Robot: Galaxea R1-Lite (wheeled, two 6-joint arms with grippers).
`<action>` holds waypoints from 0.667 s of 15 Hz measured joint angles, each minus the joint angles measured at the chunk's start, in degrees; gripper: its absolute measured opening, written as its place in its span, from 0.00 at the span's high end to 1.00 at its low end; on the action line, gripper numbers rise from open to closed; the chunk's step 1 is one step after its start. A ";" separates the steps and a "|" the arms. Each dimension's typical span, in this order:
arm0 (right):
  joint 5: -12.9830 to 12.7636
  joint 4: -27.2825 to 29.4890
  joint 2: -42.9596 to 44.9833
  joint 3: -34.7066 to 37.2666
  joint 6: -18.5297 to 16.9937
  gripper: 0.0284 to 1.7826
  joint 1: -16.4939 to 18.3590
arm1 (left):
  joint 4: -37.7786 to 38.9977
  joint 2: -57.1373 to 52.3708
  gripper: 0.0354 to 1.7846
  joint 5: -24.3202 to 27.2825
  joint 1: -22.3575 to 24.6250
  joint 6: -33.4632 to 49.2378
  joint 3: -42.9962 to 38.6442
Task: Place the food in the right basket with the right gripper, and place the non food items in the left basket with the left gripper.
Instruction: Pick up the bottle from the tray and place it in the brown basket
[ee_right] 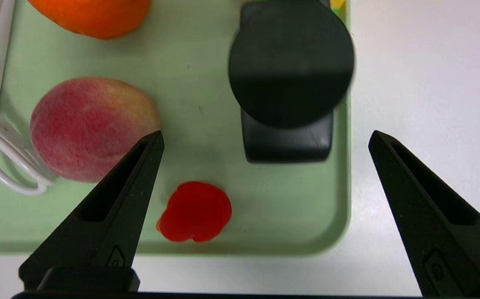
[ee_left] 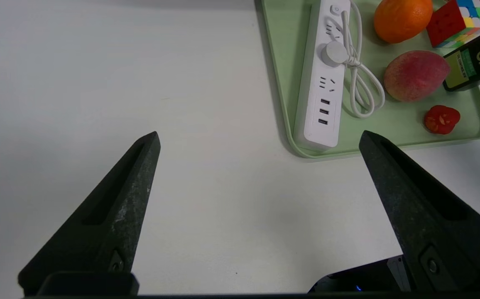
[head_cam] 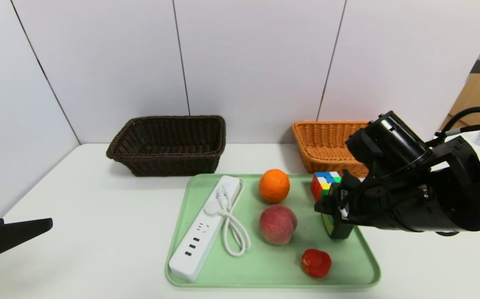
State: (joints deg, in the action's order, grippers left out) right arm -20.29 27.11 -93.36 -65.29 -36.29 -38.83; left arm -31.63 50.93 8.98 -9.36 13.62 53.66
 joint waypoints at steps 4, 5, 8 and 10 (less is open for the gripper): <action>-0.35 -2.67 -2.56 0.16 0.02 0.04 0.11 | 0.02 -0.02 0.06 0.02 -0.04 -0.01 -0.26; -0.77 -3.50 -3.23 0.30 0.02 0.04 0.10 | 0.09 -0.06 0.06 0.02 -0.02 -0.01 -0.59; -1.99 -4.57 -4.85 0.52 -0.06 0.04 0.11 | 0.16 -0.17 0.06 0.02 0.05 -0.01 -1.18; -2.12 -5.58 -5.40 0.79 0.00 0.04 0.24 | 0.16 -0.20 0.06 0.00 0.02 -0.01 -1.29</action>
State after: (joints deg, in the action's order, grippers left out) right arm -22.41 21.53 -98.76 -64.50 -36.29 -38.58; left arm -31.48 50.74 8.98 -9.34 13.60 52.37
